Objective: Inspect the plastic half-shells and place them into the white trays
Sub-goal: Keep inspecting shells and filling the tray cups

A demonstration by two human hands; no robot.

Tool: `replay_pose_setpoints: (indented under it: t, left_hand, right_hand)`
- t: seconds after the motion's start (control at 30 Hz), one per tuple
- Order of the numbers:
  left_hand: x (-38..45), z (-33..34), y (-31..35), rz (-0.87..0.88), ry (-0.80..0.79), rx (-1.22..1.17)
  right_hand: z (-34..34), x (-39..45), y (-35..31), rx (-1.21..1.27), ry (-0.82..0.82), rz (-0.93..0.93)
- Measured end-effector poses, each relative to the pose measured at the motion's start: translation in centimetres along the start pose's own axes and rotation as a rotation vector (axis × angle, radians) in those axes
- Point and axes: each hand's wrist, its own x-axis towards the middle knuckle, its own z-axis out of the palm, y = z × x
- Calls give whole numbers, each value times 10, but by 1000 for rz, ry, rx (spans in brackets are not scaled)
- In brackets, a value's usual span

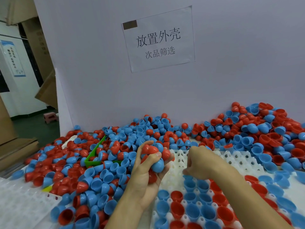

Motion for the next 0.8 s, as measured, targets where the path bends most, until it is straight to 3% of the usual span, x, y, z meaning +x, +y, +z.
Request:
replay_pose_setpoints:
  t: [0.2,0.5,0.8]
  left_hand:
    - [0,0,1,0,14,3]
    - [0,-1,-1,0,2,3]
    - [1,-2,-1,11,-9,17]
  right_hand:
    - [0,1,0,30,-43,37]
    - [-13,-7,0,53,-49,-64]
    - [-11,-7,-2,-30,-198,-134]
